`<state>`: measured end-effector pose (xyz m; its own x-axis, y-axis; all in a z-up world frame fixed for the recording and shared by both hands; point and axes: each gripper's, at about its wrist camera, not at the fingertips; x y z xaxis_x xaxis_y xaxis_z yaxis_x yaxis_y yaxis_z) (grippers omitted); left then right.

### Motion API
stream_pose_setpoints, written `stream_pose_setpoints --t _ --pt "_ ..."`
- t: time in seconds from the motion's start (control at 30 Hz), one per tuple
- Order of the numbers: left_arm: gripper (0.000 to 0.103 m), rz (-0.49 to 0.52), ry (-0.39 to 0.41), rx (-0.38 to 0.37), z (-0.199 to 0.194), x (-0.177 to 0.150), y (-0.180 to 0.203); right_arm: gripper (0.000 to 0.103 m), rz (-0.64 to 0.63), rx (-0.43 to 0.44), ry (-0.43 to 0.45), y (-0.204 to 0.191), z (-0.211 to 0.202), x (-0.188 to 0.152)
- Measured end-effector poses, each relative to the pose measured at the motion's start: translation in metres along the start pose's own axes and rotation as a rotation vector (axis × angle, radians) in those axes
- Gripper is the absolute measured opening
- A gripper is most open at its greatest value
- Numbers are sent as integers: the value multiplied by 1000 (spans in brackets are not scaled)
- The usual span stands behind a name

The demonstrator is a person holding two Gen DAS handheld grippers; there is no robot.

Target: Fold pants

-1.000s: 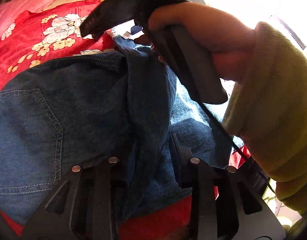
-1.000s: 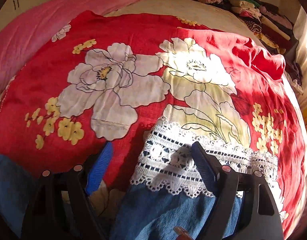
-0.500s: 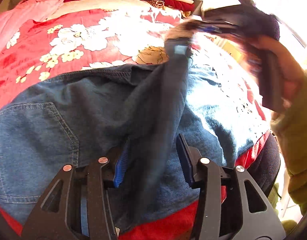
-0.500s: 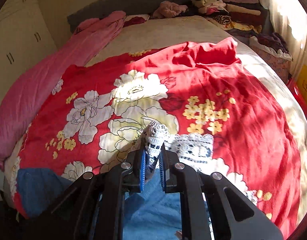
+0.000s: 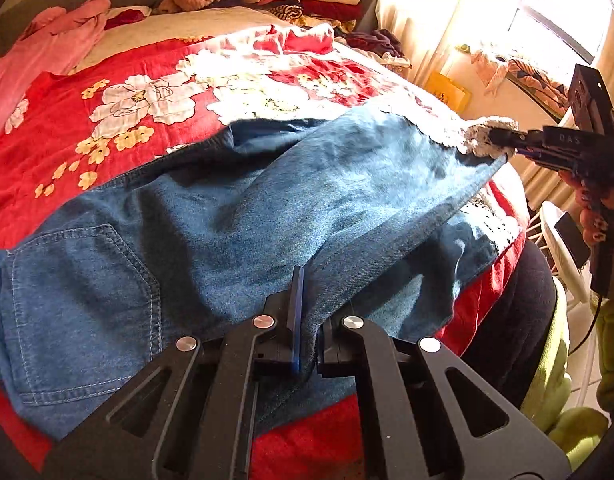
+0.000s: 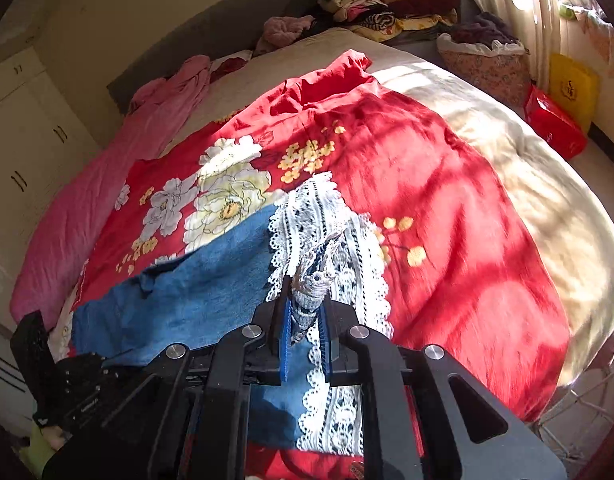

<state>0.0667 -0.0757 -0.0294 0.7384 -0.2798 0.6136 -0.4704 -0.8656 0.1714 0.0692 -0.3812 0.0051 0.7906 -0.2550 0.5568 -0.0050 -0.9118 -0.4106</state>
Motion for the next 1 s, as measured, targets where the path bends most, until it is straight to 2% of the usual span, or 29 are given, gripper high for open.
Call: stream_pose_setpoints --t 0.2,0.27,0.43,0.53,0.63,0.73,0.8,0.87,1.0 --pt "0 47 -42 30 7 -9 6 11 84 -16 -90 24 10 -47" --pt "0 65 -47 44 4 -12 10 11 117 5 -105 29 11 -54" --pt "0 62 -39 72 -4 -16 5 11 107 27 -109 23 6 -63" --pt "0 49 -58 61 1 -20 1 11 98 -13 -138 28 14 -67" --pt "0 83 -83 71 9 -26 7 15 89 -31 -115 26 3 -66" --pt "0 97 -79 74 7 -26 11 25 54 -74 -30 19 -20 -61" --pt "0 92 -81 72 6 -25 10 25 46 -56 26 15 -32 -55" --pt "0 90 -80 71 4 -26 10 25 -28 -69 60 2 -36 -50" --pt "0 104 -79 72 -1 -29 13 25 -131 -3 -30 -24 -8 -57"
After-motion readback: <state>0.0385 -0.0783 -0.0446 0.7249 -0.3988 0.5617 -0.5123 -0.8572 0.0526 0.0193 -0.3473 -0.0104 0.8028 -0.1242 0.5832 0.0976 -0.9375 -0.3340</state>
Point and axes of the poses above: each gripper's, at about its wrist camera, not at the fingertips, and z roughly the way its jaws point, y to its right, x to its top, and after that the axes turned 2 degrees about z, right-handed
